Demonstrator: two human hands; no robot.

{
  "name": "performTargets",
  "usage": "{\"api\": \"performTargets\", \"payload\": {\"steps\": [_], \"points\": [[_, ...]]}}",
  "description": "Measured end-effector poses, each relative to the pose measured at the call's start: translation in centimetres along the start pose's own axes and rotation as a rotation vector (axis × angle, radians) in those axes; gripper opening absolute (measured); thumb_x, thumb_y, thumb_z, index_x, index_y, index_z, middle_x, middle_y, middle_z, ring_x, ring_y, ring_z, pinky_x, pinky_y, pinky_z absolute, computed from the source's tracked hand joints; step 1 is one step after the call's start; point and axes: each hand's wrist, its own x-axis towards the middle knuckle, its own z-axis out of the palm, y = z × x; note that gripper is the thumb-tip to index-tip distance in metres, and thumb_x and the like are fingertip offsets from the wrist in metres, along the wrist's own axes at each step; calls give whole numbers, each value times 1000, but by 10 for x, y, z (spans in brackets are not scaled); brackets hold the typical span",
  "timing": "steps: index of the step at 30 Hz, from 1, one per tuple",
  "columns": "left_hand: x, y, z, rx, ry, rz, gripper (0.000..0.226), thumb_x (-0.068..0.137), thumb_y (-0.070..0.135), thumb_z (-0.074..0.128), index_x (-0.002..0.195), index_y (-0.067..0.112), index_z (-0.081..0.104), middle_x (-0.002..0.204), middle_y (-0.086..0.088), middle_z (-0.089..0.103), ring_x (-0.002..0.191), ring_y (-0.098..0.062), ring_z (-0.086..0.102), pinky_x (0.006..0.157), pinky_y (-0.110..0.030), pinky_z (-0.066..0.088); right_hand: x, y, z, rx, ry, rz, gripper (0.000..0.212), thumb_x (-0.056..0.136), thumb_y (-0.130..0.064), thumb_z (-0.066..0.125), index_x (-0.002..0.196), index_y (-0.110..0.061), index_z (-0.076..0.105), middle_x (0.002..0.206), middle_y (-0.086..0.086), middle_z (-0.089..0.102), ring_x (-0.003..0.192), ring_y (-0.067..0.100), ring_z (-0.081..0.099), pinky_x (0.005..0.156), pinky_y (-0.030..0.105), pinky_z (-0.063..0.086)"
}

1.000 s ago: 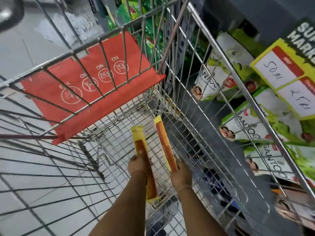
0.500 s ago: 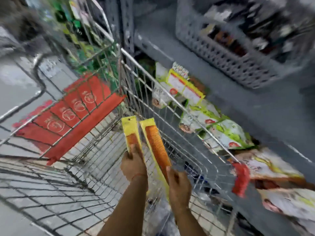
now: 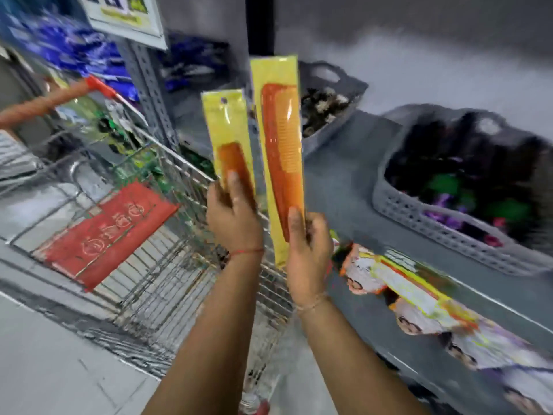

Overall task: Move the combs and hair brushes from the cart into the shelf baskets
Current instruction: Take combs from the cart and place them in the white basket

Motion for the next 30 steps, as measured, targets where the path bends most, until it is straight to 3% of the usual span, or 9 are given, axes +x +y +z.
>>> {"api": "performTargets", "payload": {"steps": [2, 7, 11, 14, 16, 19, 21, 25, 30], "points": [[-27, 30, 22, 2, -135, 31, 43, 84, 46, 47, 70, 7, 58, 85, -27, 67, 80, -30, 62, 71, -33, 47, 12, -31, -32, 43, 30, -55, 30, 90, -13, 55, 65, -27, 45, 61, -8, 41, 54, -6, 39, 56, 10, 36], [-105, 96, 108, 72, -624, -15, 35, 91, 28, 50, 79, -3, 62, 108, -37, 63, 104, -43, 60, 85, -43, 48, 51, -92, -136, 4, 210, -124, 18, 87, -25, 53, 69, -28, 49, 65, -4, 44, 62, 4, 38, 60, 23, 35], [-165, 123, 173, 128, -957, -76, 24, 93, 16, 50, 82, 0, 64, 113, -30, 64, 109, -36, 60, 95, -40, 46, 76, -121, -225, -48, 500, -80, 34, 92, -23, 53, 59, -25, 46, 59, -2, 45, 59, 6, 40, 62, 28, 34], [-217, 129, 212, 182, -1247, -167, 35, 93, 4, 45, 63, 23, 45, 89, -14, 57, 95, -21, 52, 90, -36, 49, 89, -134, -291, -180, 678, 6, 43, 94, -36, 46, 54, -20, 44, 66, 5, 53, 70, 17, 47, 69, 31, 34], [-260, 121, 232, 169, -1399, -208, 32, 89, -8, 44, 70, 16, 54, 79, -13, 57, 88, -23, 55, 77, -33, 50, 94, -140, -331, -278, 734, 70, 42, 95, -38, 40, 65, -13, 55, 82, 20, 60, 83, 26, 55, 73, 32, 34], [-314, 106, 252, 282, -1425, -118, 27, 83, -8, 53, 108, -8, 63, 113, -31, 64, 106, -37, 62, 92, -42, 51, 98, -141, -375, -468, 787, 194, 43, 96, -36, 36, 104, 0, 59, 113, 26, 64, 106, 38, 58, 81, 36, 40], [-331, 98, 255, 385, -1350, -46, 33, 85, 2, 58, 116, -4, 63, 123, -25, 64, 114, -35, 60, 97, -39, 48, 96, -140, -396, -595, 776, 276, 42, 96, -32, 36, 117, 0, 53, 118, 26, 62, 110, 40, 57, 86, 39, 44], [-349, 79, 260, 608, -1281, 82, 31, 89, 14, 57, 116, 1, 64, 126, -18, 64, 118, -31, 59, 98, -35, 46, 96, -133, -424, -758, 703, 395, 37, 92, -9, 40, 127, 2, 48, 120, 28, 61, 111, 40, 58, 91, 41, 45], [-363, 68, 272, 751, -1276, 182, 37, 94, 12, 48, 129, 1, 54, 138, -19, 54, 128, -31, 51, 108, -36, 39, 98, -116, -430, -783, 681, 487, 36, 86, -6, 46, 121, 2, 54, 118, 22, 65, 109, 35, 61, 89, 37, 49]]}}
